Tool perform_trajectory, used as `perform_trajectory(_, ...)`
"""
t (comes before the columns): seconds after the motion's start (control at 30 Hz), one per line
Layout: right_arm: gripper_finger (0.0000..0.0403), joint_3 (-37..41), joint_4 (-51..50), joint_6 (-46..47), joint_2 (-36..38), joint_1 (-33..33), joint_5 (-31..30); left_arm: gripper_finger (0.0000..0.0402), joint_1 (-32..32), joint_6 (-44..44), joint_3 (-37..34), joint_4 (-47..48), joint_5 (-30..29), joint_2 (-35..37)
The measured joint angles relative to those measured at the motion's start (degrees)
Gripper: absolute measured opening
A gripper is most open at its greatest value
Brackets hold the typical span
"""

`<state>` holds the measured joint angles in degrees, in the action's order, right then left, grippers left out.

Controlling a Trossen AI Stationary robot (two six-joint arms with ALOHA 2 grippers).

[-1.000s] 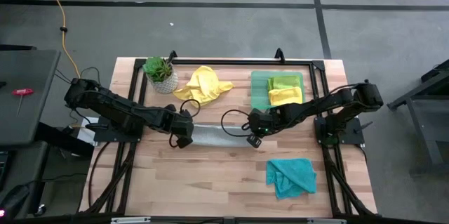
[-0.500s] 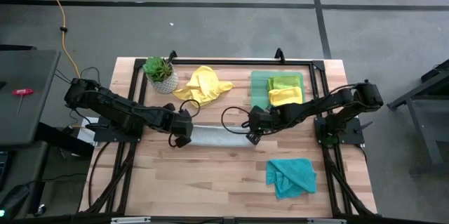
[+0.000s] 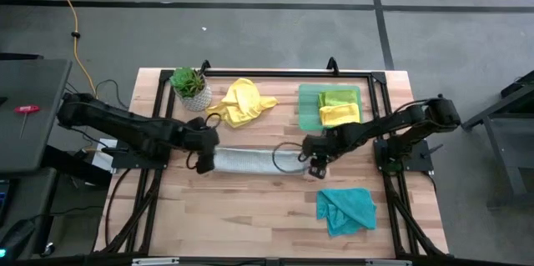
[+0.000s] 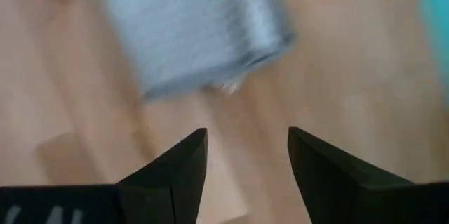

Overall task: Fold microfiber towels
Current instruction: Fold the gray towel

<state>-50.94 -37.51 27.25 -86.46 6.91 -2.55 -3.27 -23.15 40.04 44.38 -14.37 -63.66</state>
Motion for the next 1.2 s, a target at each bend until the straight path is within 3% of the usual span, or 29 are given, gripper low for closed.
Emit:
perform_trajectory(0.2,0.0191,12.5,15.0,13.0,6.4,4.1,3.9,0.0237,-6.5,-2.0,-7.9,-5.6,-1.3,6.9)
perform_trajectory(0.4,0.0191,20.8,32.4,31.4,9.5,6.4,3.5,0.0226,-10.4,-3.9,-14.2,-12.4,-2.8,5.6)
perform_trajectory(0.6,0.0191,22.3,36.3,48.2,8.9,5.5,0.5,0.0217,-7.9,-22.3,-17.0,-12.9,-1.3,4.4)
perform_trajectory(0.87,0.0191,22.3,40.3,49.8,8.5,4.0,-2.8,0.0205,-7.2,-35.3,-17.9,-20.8,0.2,6.5)
perform_trajectory(1.0,0.0191,22.3,40.4,49.4,8.5,4.0,-3.0,0.019,-7.3,-36.2,-17.9,-20.6,0.9,7.0)
perform_trajectory(1.1,0.0191,22.3,40.4,48.8,8.5,4.0,-3.0,0.0152,-7.3,-34.5,-17.9,-17.3,1.1,8.1)
perform_trajectory(1.2,0.0191,22.3,40.4,48.8,8.5,4.0,-2.9,0.0075,-7.3,-30.9,-17.9,-10.3,0.9,8.9)
